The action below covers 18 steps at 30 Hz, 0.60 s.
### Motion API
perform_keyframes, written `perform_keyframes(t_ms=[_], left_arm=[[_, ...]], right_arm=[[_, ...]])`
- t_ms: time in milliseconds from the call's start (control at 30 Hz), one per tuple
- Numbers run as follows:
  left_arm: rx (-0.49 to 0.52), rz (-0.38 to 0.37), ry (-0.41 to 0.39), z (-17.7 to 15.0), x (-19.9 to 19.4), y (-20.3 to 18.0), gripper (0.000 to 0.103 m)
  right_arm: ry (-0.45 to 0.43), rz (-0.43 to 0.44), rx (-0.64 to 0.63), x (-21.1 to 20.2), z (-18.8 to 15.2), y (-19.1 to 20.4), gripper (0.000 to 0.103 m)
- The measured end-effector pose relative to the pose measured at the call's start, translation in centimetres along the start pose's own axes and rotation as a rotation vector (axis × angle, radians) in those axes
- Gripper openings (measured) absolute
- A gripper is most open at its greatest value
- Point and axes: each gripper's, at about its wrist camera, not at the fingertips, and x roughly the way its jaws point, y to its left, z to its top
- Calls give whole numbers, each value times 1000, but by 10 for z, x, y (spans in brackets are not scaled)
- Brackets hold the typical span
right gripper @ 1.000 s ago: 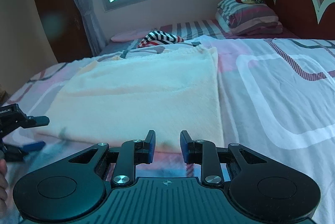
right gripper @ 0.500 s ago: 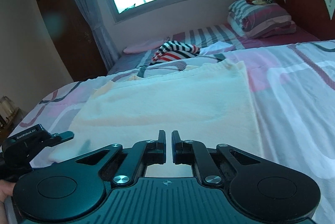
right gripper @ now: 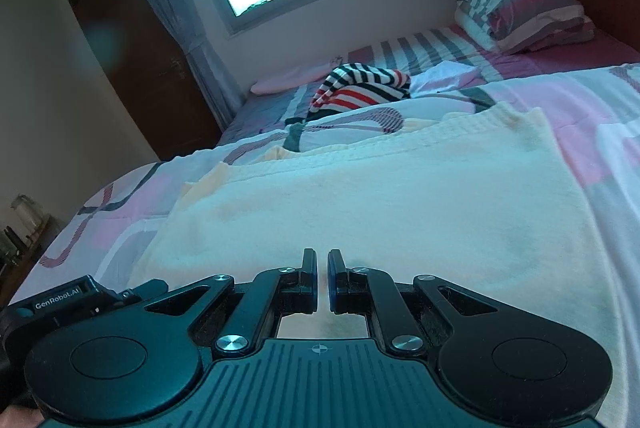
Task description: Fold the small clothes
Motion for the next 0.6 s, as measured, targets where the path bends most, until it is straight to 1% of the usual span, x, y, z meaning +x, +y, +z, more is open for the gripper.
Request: perform_keyframes(t_ms=[133,200,267,333,400,433,500,533,600], left_arm=[[3,-11,-13,-4,-7,4,35],[9,11,-25,-6,-15,7,30],[0,16,-31,-6,-18,12,27],[2,12,-34,-5,-16,14,27],[-20,6,-44,-3,-13,12,31],[-32,6,-49,-3,-12,12,31],[-49,23,-46,-2,-10,12,6],[-54,26,-49,-2,-12,14,6],[-23,19,-70,-2,-18,14,6]], right_arm=[[12,5,3,11,-3,-2,7],[40,-1,27,18,-8,-8,7],[29,2,21,15,-8,-7,7],[11,14,16,11,-7,-6,7],[18,14,28,15,-7,-7,7],[26,13,36,17,-8,-8,7],[36,13,48,20,-9,-10,7],[36,11,55,19,-9,-10,7],[21,13,42,13,-6,-7,7]])
